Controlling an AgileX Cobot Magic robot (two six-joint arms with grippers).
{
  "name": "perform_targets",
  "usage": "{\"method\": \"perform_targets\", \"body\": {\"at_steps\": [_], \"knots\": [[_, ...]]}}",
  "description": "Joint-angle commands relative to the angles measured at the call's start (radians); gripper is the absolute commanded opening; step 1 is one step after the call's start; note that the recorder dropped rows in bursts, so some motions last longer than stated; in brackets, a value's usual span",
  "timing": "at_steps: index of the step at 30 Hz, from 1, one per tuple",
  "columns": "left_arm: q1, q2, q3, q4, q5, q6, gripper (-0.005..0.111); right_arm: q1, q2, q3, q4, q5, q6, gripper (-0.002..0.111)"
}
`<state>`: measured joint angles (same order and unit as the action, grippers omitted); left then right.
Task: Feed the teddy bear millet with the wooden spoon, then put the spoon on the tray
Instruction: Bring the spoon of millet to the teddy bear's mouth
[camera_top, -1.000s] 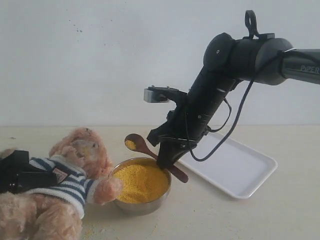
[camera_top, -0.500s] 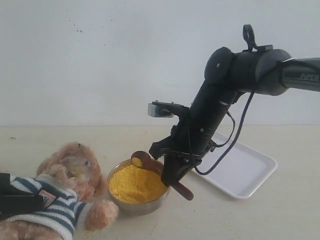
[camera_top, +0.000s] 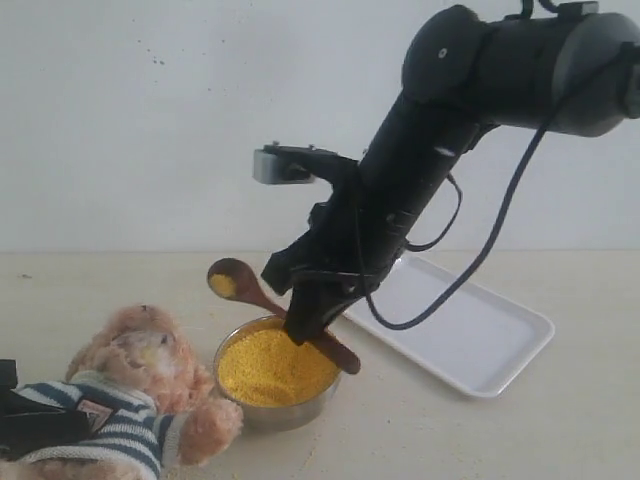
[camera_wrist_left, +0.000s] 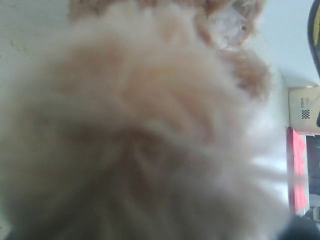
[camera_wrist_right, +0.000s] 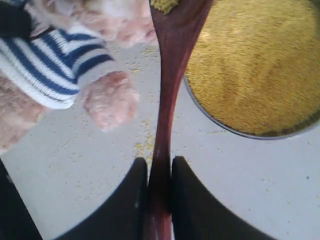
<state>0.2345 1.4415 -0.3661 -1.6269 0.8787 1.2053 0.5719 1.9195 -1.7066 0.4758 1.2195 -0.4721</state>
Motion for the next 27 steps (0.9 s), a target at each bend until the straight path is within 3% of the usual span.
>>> {"method": "perform_targets", "body": {"at_steps": [1, 10, 27], "knots": [[0.0, 0.001, 0.006, -0.035, 0.029, 0.0, 0.004, 0.092, -0.013, 0.0, -0.066, 0.002, -0.05, 0.0], [0.0, 0.001, 0.006, -0.035, 0.029, 0.004, 0.004, 0.213, -0.013, 0.0, -0.154, -0.118, -0.074, 0.0], [0.0, 0.001, 0.006, -0.035, 0.031, 0.011, 0.004, 0.217, 0.04, 0.0, -0.264, -0.209, -0.061, 0.0]]}}
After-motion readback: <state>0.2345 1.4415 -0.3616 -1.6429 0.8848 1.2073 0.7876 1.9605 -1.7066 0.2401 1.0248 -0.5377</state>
